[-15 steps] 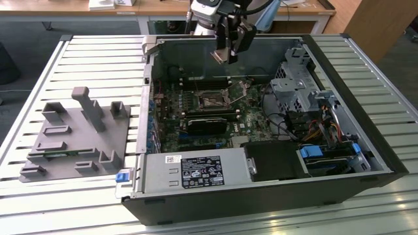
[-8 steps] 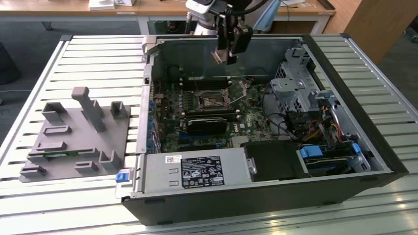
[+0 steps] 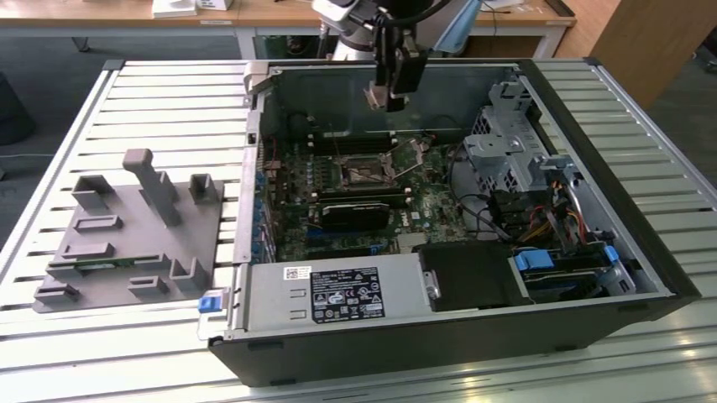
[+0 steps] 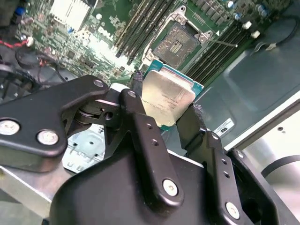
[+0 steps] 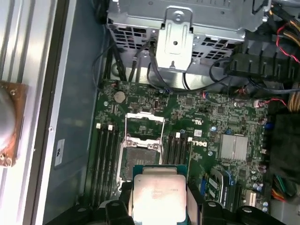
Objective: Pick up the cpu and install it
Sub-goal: 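Place the cpu into insertion slot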
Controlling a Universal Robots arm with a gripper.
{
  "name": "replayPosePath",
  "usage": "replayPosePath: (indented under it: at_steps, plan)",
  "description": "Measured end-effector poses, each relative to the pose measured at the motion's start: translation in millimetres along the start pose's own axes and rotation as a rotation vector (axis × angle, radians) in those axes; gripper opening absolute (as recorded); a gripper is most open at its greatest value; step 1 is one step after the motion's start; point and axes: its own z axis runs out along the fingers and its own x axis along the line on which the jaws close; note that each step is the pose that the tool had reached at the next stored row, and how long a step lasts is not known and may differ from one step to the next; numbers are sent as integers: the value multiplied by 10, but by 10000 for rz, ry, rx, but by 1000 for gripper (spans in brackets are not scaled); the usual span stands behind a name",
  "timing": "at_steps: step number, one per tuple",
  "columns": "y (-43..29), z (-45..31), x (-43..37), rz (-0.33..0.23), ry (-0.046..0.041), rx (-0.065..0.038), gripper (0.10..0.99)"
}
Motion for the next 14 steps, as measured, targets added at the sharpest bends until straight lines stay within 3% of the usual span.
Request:
replayPosePath:
  at_steps: [4, 8, 12, 14]
  plan:
    - [0, 10, 13, 296, -15, -1, 541]
    - [6, 42, 84, 303, -13, -5, 541]
    - [2, 82, 106, 301, -24, -151, 541]
    - [-6, 112, 110, 312, -29, -176, 541]
